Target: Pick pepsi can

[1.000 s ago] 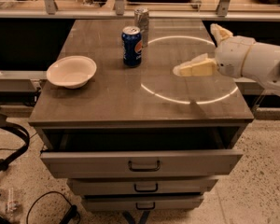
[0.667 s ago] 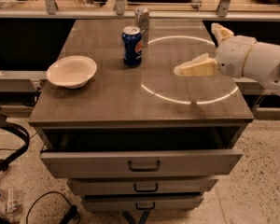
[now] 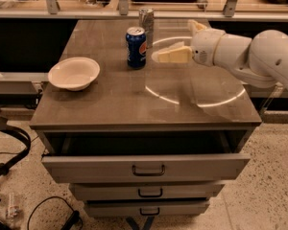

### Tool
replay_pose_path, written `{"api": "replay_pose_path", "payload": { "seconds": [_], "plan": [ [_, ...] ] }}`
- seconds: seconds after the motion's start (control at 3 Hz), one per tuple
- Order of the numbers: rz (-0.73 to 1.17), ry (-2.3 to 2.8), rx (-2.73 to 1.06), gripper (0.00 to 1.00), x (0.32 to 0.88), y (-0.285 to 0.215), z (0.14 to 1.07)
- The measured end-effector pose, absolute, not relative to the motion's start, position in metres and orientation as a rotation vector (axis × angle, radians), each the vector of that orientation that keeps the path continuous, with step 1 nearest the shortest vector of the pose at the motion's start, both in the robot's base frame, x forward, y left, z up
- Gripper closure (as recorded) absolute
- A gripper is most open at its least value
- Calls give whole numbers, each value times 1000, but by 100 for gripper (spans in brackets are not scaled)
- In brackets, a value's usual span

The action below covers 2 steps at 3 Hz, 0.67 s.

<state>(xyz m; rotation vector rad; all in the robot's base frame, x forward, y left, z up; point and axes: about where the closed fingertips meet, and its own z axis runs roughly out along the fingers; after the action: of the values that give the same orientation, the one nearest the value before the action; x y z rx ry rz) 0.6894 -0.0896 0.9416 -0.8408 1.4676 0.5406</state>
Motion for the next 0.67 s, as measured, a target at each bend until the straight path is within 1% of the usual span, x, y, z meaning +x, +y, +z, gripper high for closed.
{"api": "replay_pose_path", "payload": {
  "seconds": [0.33, 0.67],
  "plan": [
    [606, 1441, -785, 0, 716, -68, 939],
    [647, 1446, -771, 0, 730, -47, 929]
  ]
}}
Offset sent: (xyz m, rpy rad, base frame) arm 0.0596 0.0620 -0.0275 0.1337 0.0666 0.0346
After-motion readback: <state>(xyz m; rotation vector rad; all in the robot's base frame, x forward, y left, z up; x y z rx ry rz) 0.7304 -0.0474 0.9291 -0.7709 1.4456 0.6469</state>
